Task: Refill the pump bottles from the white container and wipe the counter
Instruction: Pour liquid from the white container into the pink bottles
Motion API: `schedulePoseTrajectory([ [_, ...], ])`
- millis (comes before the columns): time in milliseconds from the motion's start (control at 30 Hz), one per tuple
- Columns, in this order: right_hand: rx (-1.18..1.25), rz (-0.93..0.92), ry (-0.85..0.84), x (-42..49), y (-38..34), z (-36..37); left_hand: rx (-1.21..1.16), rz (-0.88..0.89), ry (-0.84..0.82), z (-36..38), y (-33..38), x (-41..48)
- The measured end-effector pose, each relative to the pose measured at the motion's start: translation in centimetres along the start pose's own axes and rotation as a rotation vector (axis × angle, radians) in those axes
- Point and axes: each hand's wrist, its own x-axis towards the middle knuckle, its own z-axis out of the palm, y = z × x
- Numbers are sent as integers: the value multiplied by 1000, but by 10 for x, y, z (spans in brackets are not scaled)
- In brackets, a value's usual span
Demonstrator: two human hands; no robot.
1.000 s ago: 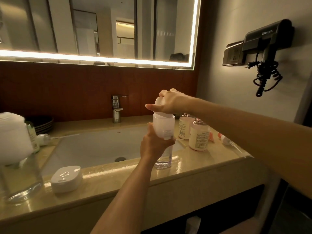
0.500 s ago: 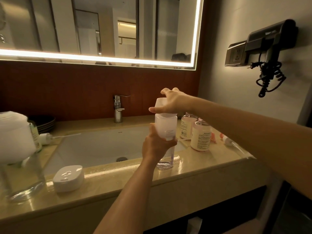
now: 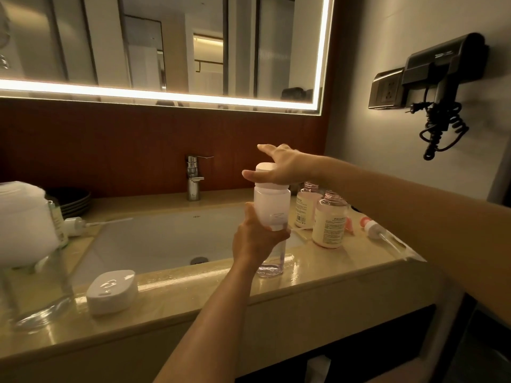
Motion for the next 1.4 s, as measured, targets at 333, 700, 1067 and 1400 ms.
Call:
schedulePoseTrajectory([
  [333, 151, -41, -46, 2, 3, 3, 8, -18, -6, 2, -2, 0],
  [700, 148, -27, -21, 3, 2, 1, 13, -13, -2, 1, -2, -1],
  [1067, -109, 26, 94, 1, 2, 5, 31, 1, -10, 1, -4, -2],
  [1400, 195, -5, -49, 4, 1, -2, 29, 14, -6, 1, -6, -3],
])
